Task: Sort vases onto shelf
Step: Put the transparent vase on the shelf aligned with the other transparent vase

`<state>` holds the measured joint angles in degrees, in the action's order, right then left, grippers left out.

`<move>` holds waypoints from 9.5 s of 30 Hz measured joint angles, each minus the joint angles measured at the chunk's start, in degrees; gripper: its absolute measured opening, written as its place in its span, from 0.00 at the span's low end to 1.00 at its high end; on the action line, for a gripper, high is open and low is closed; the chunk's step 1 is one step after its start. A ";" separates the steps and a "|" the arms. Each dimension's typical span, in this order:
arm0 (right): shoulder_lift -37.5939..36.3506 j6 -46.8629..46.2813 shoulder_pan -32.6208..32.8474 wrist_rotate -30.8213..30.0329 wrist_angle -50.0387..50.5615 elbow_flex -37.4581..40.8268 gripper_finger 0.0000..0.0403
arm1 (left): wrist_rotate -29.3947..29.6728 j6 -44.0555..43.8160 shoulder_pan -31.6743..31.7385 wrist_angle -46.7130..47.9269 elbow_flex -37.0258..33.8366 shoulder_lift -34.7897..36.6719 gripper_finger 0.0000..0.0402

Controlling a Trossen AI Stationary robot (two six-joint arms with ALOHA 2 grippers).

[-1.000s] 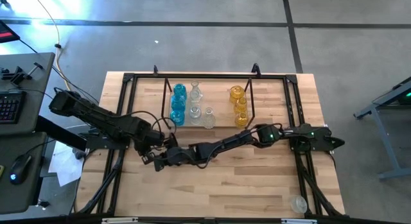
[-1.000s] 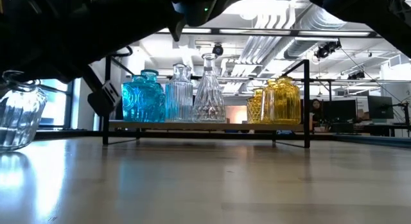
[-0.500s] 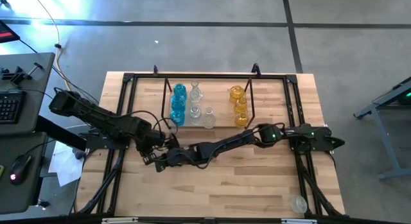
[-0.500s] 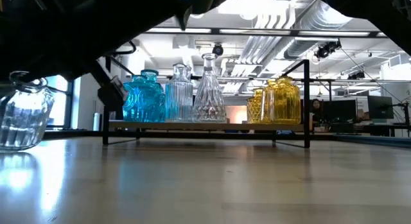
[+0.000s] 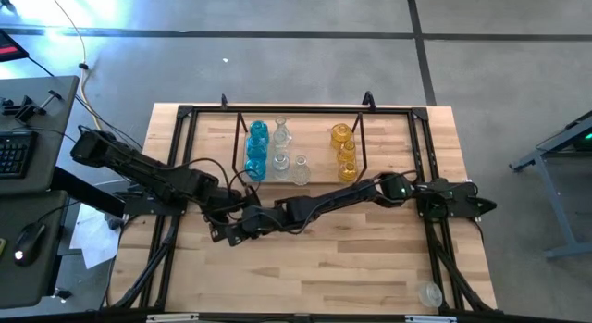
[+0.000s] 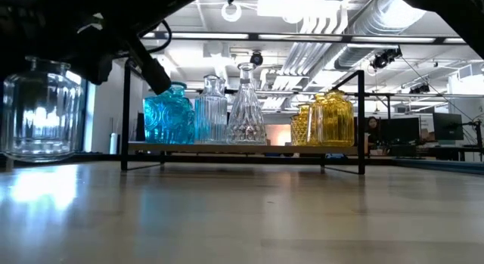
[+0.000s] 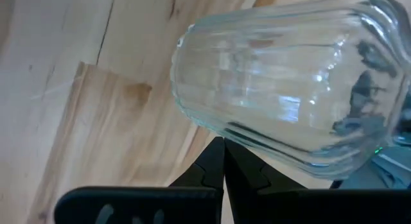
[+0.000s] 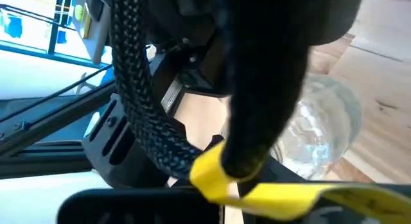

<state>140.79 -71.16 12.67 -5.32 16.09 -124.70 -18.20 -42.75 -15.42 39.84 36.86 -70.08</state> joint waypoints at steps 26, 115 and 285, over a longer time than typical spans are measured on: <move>-4.05 6.91 1.17 7.86 5.20 -0.09 0.00 | 0.92 4.76 -0.09 -0.98 0.09 -0.04 0.00; -35.17 41.44 5.86 -19.22 54.36 -0.46 0.48 | 15.78 25.34 -7.37 10.66 23.58 -11.54 0.50; -56.59 16.14 20.70 -46.52 73.93 -0.04 0.48 | 15.96 65.70 36.90 36.97 97.50 -53.44 0.05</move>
<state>84.20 -55.03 33.36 -51.83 90.02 -124.75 -2.25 22.95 21.48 76.81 134.37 -123.52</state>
